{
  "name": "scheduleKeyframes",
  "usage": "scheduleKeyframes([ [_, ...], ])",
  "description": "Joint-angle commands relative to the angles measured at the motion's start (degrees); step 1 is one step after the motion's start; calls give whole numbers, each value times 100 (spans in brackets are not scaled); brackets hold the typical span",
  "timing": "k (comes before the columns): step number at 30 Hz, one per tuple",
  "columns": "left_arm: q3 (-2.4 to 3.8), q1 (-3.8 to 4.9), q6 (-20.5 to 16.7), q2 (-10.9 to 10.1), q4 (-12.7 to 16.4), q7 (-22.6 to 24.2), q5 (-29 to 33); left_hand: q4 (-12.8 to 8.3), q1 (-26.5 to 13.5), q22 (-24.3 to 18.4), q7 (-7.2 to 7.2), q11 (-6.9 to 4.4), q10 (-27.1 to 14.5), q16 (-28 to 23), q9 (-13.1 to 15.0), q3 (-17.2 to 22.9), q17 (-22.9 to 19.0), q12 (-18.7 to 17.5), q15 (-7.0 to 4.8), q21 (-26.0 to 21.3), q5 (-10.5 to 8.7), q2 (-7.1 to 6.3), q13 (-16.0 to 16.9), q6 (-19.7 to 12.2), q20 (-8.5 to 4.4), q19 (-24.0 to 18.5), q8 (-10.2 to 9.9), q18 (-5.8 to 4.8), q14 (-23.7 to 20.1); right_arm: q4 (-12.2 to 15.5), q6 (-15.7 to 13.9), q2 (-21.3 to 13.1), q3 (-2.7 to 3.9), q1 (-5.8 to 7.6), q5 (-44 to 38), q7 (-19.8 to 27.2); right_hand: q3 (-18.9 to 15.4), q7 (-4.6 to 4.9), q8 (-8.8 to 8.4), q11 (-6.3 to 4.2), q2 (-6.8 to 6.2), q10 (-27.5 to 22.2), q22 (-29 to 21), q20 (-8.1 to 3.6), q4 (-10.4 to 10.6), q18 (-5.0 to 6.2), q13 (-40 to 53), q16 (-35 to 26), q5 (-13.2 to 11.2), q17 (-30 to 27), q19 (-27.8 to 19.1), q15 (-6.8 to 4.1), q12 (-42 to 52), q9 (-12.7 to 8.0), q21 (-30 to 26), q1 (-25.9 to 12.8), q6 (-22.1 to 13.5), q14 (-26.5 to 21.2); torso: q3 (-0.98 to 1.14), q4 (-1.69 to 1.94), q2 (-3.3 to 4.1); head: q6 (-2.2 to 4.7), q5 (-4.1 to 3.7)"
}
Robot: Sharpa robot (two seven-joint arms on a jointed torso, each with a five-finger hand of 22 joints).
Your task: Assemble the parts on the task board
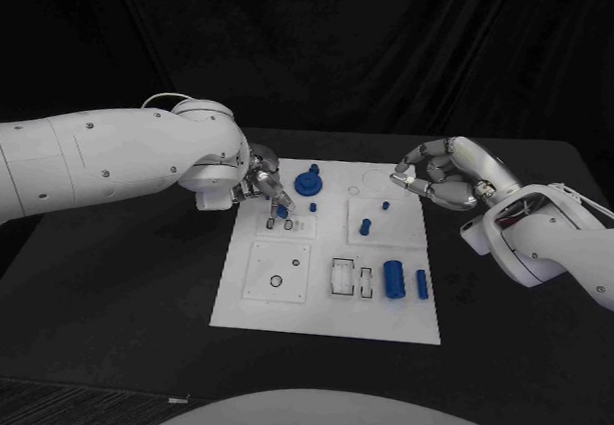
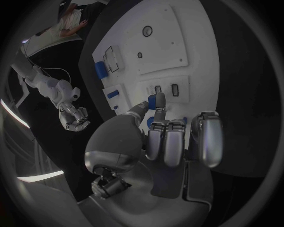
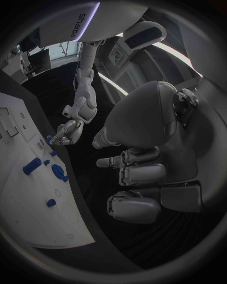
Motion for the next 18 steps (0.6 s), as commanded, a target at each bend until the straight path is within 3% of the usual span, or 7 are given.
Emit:
scheduleKeyframes([
  [1,3,-21,-25,15,-7,-7,165,-104,19,1171,-122,-79,629,76,191,580,1523,14,-84,56,262,-77,1513,35,-68,69,-30,-91,616,4,14,0,3,-17,-4,-94,-34,-31,84,48,101,626,1128,9,57,-130,1546,142,131,1592,-31,22,95,68,-118,-159,-58,626,1,-8,5,-1,17],
  [9,2,-51,-6,41,-27,-9,173,-95,6,1170,-120,-77,629,76,198,597,1523,14,-82,51,259,-74,1513,30,-67,67,-33,-90,616,-3,3,13,3,-33,-4,-85,-33,-31,84,48,102,626,1128,9,57,-130,1546,142,131,1592,-31,22,95,68,-118,-158,-58,626,-1,-8,7,-1,51],
  [18,2,-110,-94,48,-45,10,174,-90,2,1172,-120,-76,629,76,203,612,1523,14,-81,58,260,-68,1513,26,-67,70,-35,-92,616,-8,-6,9,3,-42,-4,-71,-33,-31,84,48,102,626,1128,9,57,-130,1546,142,131,1592,-31,22,95,68,-118,-158,-58,626,-2,-5,2,-1,40],
])
